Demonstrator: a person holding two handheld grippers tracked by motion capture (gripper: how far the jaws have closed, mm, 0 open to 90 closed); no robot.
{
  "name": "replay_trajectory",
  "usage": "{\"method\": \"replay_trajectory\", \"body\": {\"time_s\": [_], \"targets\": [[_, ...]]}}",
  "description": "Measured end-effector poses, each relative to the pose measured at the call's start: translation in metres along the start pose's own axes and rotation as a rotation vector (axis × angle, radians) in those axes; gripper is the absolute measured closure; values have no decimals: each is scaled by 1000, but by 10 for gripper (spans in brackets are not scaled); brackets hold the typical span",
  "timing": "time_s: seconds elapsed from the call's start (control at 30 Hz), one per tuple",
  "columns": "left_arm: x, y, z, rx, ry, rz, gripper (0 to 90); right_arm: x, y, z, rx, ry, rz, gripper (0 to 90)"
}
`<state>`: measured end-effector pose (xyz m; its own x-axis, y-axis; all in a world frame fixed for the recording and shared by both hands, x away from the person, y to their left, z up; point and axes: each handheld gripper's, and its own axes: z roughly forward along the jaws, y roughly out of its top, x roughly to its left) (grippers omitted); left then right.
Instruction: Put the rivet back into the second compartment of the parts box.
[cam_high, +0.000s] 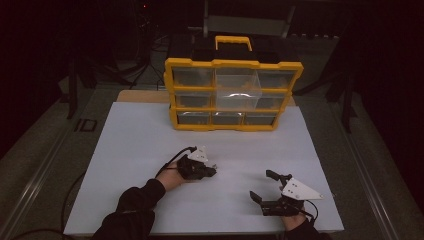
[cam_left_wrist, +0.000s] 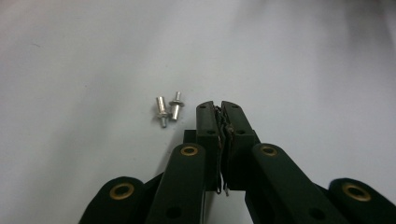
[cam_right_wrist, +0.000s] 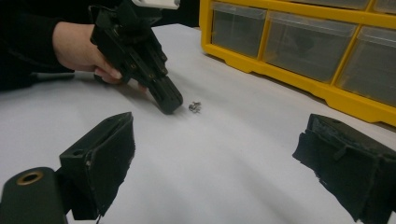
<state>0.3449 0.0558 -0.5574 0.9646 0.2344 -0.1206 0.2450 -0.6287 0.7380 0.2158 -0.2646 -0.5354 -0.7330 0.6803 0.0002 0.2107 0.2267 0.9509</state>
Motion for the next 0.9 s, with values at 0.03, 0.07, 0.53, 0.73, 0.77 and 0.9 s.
{"method": "replay_trajectory", "body": {"time_s": [0.03,0.07,0.53,0.73,0.77,0.9], "targets": [[1,0,-2,-6,-1,-8,860,0,0,0,1,0,0,96],[1,1,-7,-13,2,-14,861,0,0,0,1,1,-1,96],[4,15,-50,-31,15,-35,862,0,1,0,-6,-1,-5,96],[4,26,-77,-47,24,-50,862,0,1,0,-10,-1,-8,96],[4,26,-77,-47,24,-50,862,0,1,0,-11,-3,-8,96],[4,35,-95,-76,24,-50,862,0,1,0,-12,-6,-11,96]]}}
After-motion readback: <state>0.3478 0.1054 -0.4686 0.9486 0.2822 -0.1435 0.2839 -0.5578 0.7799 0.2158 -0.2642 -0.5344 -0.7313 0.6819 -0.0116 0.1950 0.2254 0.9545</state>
